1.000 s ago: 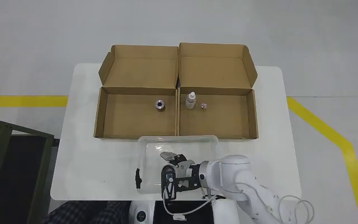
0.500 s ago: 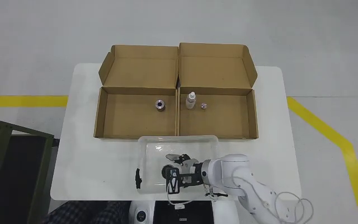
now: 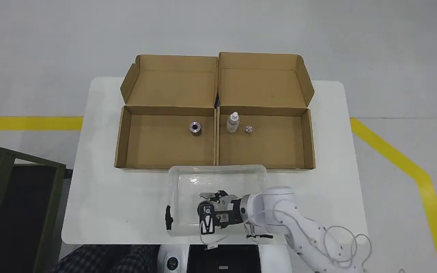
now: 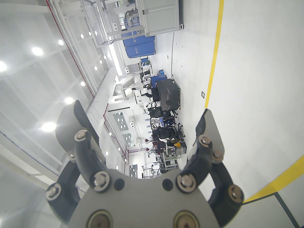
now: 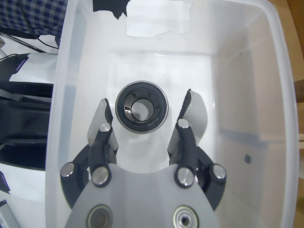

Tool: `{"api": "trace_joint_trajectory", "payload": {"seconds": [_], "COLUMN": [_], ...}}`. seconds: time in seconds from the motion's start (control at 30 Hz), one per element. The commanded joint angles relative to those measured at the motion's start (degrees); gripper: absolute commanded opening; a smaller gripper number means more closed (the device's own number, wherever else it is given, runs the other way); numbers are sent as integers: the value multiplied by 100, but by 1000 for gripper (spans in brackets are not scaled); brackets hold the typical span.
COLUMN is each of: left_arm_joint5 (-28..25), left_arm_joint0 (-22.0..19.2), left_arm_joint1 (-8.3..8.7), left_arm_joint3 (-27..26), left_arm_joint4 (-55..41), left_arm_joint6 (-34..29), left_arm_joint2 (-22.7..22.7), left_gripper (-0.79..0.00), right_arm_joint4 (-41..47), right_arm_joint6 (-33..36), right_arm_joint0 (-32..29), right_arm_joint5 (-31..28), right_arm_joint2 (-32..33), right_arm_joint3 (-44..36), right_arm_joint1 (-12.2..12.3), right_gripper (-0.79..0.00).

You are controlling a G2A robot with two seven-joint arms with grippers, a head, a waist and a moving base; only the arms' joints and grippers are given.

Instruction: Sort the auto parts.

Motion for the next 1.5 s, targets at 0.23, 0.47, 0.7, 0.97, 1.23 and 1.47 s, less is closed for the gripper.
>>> {"api": "trace_joint_trajectory", "payload": {"seconds": [0.23, 0.47, 0.7, 0.97, 1.23, 1.47], "left_arm_joint5": [0, 0, 0, 0, 0, 0], "left_arm_joint0": [0, 0, 0, 0, 0, 0], "left_arm_joint1": [0, 0, 0, 0, 0, 0], "left_arm_joint3": [0, 0, 0, 0, 0, 0], "left_arm_joint4": [0, 0, 0, 0, 0, 0], "left_arm_joint6": [0, 0, 0, 0, 0, 0], "left_arm_joint2": [0, 0, 0, 0, 0, 0], "left_gripper": [0, 0, 0, 0, 0, 0], "right_arm_joint4": [74, 176, 412, 743, 1093, 1366], "right_arm_joint6": [-53, -94, -215, -317, -405, -478], "right_arm_joint0": [179, 294, 388, 426, 436, 434], "right_arm_joint5": [71, 69, 60, 106, 174, 244], "right_arm_joint2": [-214, -290, -317, -227, -64, 110], "right_arm_joint3": [241, 317, 374, 276, 186, 37], "right_arm_joint1": [-23, -23, -21, 7, 51, 96], "right_gripper": [-326, -736, -785, -785, -785, -785]}}
